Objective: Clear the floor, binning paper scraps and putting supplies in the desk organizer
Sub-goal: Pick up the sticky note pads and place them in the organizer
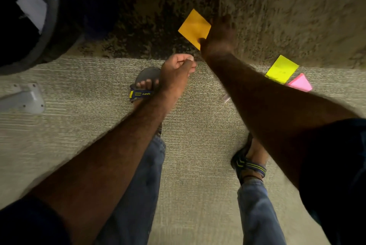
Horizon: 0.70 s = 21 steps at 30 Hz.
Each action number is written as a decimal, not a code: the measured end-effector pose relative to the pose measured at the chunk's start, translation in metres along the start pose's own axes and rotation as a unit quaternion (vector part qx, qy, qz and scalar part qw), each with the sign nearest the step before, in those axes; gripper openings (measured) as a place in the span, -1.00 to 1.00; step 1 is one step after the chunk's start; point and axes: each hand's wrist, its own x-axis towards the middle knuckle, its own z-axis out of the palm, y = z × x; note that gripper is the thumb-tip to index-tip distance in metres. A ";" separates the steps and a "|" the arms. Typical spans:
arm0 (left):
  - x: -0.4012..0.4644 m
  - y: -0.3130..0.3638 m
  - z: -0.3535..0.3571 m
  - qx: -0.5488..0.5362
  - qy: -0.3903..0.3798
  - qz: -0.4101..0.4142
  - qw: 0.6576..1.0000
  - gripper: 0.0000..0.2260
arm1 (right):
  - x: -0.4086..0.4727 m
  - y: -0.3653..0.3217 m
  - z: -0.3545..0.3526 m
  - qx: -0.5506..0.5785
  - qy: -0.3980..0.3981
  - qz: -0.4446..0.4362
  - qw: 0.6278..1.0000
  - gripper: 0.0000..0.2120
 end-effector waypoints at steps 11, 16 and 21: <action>0.017 0.001 -0.012 -0.047 0.064 -0.011 0.997 -0.74 | -0.013 0.020 -0.004 0.259 -0.058 0.025 0.964 -0.90; 0.018 0.005 -0.004 -0.090 0.015 -0.037 0.995 -0.62 | -0.052 0.042 -0.014 0.427 -0.111 0.043 0.896 -0.92; 0.014 -0.001 0.011 -0.142 -0.049 -0.073 0.986 -0.65 | -0.089 0.067 -0.020 0.477 -0.233 -0.021 0.847 -0.95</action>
